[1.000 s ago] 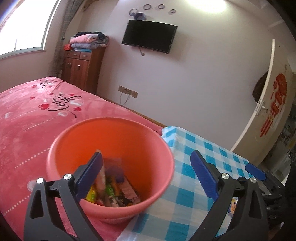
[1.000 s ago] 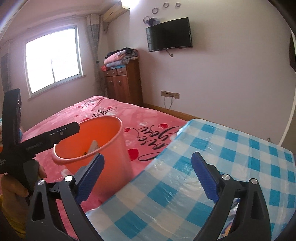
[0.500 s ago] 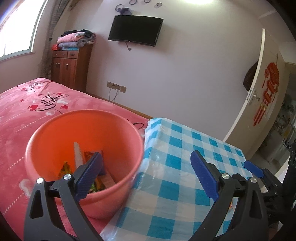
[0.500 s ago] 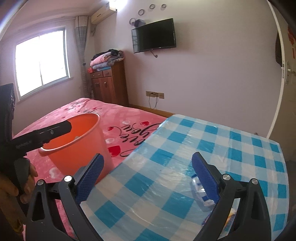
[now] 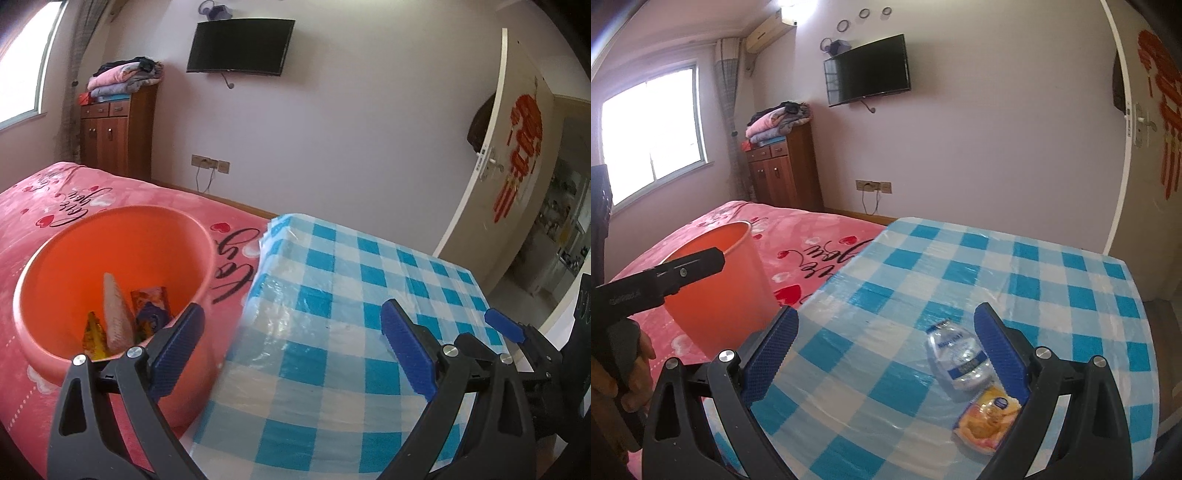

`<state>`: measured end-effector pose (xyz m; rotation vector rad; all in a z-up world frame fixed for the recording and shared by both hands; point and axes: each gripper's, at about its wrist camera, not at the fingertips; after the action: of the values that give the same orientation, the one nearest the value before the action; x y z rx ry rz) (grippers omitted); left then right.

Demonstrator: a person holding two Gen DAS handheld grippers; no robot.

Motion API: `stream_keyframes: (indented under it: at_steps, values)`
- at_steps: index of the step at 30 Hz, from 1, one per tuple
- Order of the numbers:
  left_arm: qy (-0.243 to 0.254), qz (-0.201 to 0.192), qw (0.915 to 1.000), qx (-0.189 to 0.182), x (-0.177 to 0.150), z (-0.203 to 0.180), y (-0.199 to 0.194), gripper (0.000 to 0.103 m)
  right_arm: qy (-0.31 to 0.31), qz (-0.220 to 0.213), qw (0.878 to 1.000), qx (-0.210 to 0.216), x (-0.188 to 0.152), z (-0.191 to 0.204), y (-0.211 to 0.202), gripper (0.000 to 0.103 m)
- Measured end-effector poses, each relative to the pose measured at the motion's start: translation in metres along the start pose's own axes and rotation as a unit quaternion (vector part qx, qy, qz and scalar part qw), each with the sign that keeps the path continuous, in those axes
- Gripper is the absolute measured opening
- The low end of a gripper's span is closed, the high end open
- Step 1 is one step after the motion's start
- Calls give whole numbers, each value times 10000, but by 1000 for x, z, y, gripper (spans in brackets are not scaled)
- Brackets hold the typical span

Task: Collect trash
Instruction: 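Move both tools back to the table toward the bottle and bread bag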

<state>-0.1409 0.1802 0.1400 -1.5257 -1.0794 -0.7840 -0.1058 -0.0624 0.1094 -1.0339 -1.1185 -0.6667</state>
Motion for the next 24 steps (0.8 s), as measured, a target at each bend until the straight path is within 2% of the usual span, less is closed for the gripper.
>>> stream_keyframes:
  at_steps: [24]
  values:
    - [579, 605, 9960, -324, -37, -81, 44, 96, 689, 136, 9961, -543, -42, -90, -3, 95]
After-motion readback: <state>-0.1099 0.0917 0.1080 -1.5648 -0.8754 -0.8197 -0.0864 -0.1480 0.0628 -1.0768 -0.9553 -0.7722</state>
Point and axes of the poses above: each gripper's, at about its wrist camera, not at the fingertips, and y roughly the way its jaws point, z to its left, x to its top, and after that the axes turned 10 degrees about -z, right-handed
